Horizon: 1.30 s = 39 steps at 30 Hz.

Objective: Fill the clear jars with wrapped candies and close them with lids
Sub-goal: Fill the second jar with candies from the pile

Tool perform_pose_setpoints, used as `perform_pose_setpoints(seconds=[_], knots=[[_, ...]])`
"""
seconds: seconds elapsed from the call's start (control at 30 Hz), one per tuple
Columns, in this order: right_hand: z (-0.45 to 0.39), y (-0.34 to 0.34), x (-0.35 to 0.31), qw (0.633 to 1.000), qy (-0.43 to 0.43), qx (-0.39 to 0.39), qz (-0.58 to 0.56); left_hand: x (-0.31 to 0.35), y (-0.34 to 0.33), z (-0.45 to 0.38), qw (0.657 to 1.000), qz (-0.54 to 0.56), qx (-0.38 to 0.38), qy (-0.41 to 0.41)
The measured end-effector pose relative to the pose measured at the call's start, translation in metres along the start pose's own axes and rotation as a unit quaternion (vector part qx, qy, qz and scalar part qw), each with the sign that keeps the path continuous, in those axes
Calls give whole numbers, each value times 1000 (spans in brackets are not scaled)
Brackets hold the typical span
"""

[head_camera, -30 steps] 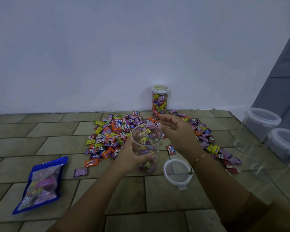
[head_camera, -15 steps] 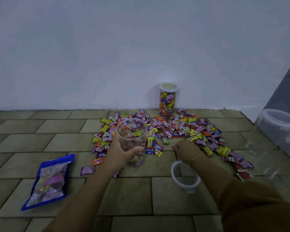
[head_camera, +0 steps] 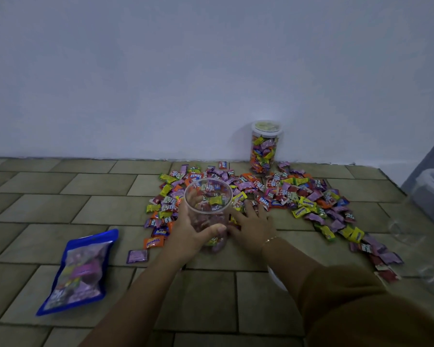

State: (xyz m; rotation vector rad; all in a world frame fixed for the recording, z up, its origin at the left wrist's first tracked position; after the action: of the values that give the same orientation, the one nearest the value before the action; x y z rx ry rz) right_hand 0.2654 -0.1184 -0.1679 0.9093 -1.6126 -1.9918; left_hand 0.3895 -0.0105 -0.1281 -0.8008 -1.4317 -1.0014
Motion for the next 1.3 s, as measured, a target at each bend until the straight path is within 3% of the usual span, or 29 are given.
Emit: perform_pose_setpoints(seconds=[0.2, 0.4, 0.53, 0.6, 0.67, 0.77, 1.0, 1.3], knots=[[5, 5, 1, 995, 40, 87, 33, -2, 1, -2, 1000, 4, 9, -1], [19, 23, 37, 978, -7, 138, -154, -2, -3, -1, 1000, 4, 7, 4], [35, 45, 52, 927, -61, 188, -318, 0, -4, 1, 1000, -2, 7, 5], [44, 62, 47, 870, -57, 215, -440, 2, -7, 3, 1000, -2, 11, 6], [51, 84, 35, 825, -25, 241, -511, 3, -11, 4, 1000, 2, 7, 3], [62, 120, 10, 797, 54, 262, -541, 3, -22, 7, 1000, -11, -10, 5], [77, 151, -43, 876, 177, 222, -389, 4, -28, 11, 1000, -26, -10, 8], [70, 145, -64, 865, 176, 252, -397, 8, -33, 15, 1000, -13, -18, -2]])
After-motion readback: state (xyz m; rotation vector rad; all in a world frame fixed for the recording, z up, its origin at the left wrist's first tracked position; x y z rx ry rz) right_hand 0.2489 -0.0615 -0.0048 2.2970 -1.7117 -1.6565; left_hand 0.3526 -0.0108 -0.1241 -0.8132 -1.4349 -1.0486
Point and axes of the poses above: each hand's wrist, its own z-axis away from the middle knuckle, its own y-axis out of the back of the hand, x = y × z, the point moved 8 cm from there along -z, towards the middle knuckle, and after that the axes turned 8 degrees about y, right-handed, at the moved point
